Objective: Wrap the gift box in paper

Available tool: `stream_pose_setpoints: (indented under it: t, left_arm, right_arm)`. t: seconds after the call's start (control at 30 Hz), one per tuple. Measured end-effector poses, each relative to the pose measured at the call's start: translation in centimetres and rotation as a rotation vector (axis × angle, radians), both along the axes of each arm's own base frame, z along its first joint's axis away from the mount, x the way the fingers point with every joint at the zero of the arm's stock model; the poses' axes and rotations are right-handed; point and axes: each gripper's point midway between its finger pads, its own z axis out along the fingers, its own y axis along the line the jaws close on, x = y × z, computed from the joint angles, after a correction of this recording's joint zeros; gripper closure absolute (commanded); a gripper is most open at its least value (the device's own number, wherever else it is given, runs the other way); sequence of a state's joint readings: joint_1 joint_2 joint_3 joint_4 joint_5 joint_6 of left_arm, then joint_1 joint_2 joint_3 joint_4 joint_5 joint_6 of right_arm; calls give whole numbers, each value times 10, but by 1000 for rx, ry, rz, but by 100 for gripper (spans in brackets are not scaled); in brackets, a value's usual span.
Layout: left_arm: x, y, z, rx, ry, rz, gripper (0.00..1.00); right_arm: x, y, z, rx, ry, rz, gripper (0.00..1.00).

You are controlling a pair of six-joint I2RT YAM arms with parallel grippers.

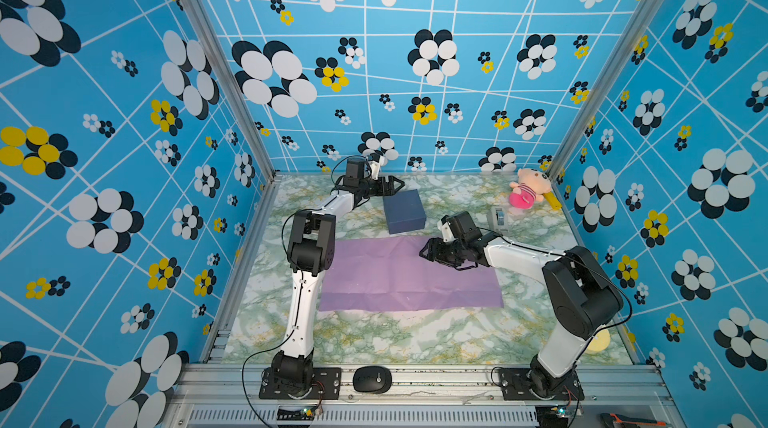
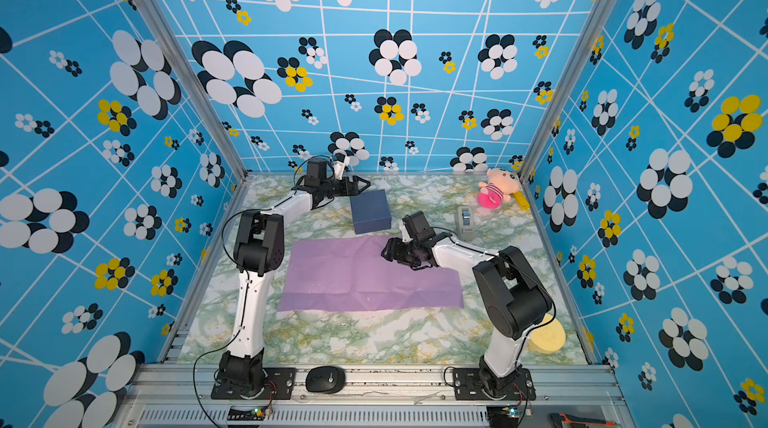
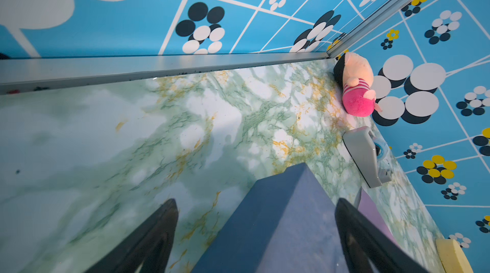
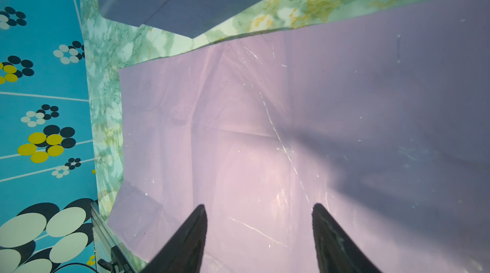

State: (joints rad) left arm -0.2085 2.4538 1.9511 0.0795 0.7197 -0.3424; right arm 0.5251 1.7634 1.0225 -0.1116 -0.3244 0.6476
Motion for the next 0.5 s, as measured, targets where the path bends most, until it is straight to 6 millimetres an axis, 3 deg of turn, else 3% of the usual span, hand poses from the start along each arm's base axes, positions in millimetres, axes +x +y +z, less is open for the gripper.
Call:
stream_pose_setpoints:
  t: [0.23,0.5]
  left_arm:
    - [7,-12,3,-10,-26,-74,8]
    - [-7,-21,-7,1,13,-163,10]
  right_arm:
    - [0,-4,-5,-3,15,-14,38]
    - [-1,-10,-13,-10,41,-38,40]
